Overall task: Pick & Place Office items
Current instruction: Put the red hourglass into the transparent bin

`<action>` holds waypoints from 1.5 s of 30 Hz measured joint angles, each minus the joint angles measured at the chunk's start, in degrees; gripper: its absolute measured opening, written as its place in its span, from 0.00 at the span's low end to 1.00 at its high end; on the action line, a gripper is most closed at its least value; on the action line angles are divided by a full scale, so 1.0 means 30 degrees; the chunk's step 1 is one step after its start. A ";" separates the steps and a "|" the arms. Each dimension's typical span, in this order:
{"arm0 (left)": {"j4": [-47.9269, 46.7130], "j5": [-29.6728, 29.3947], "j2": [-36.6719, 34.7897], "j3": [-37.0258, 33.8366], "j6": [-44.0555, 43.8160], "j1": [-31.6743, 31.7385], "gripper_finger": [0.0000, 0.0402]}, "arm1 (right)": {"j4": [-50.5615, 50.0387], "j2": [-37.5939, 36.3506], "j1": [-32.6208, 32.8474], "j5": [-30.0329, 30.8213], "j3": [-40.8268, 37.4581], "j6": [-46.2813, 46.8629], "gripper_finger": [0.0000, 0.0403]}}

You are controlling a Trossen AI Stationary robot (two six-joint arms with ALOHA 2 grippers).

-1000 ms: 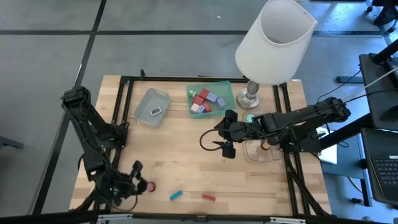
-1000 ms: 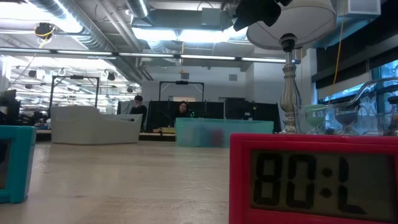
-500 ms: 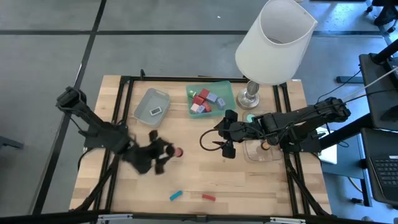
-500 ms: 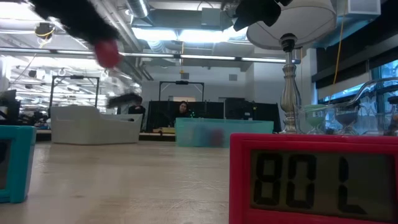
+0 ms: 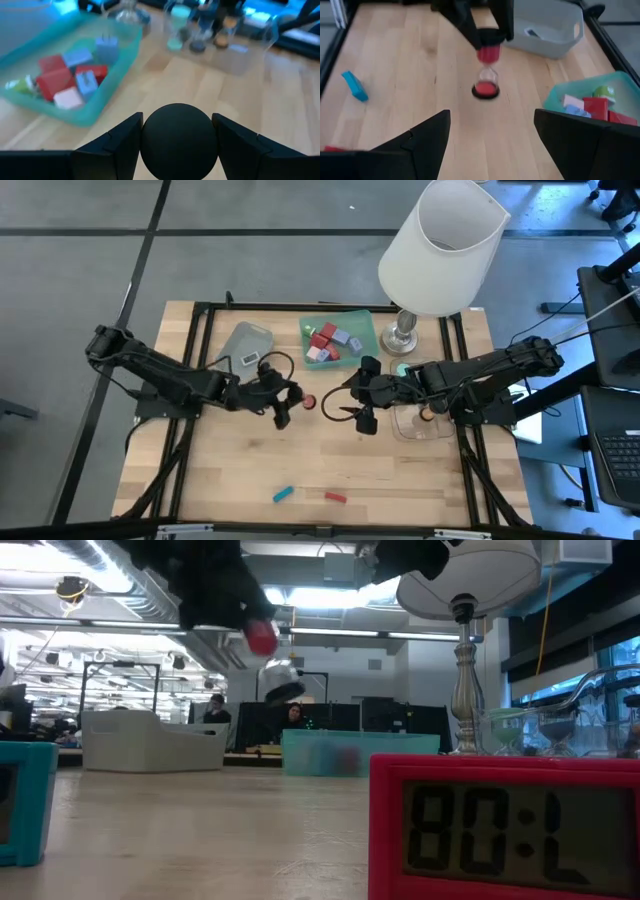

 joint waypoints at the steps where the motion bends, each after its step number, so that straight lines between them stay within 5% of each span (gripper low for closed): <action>1: 0.0478 -0.0074 0.0000 0.0000 0.0291 -0.0021 0.54 | 0.0280 -0.0003 0.0004 0.0004 0.0000 0.0000 0.72; 15: 0.2962 -0.6959 -0.0058 0.0000 0.3542 -0.3226 0.54 | 0.3520 0.0000 0.0000 0.0027 0.0000 0.2553 0.72; 24: 0.4554 -0.9147 -0.0184 0.0000 0.3640 -0.4219 0.54 | 0.6141 -0.0007 -0.0015 0.1722 0.0007 0.2500 0.72; 35: 0.9160 -1.0277 -0.3376 0.0000 0.8315 -0.5925 0.54 | 0.7534 -0.0007 0.0730 0.1699 0.0007 -1.0251 0.72; 45: 1.4241 -0.7007 -0.3869 0.0000 1.2949 -0.6681 0.54 | 1.0763 -0.0007 0.0763 0.1872 0.0007 -1.2844 0.74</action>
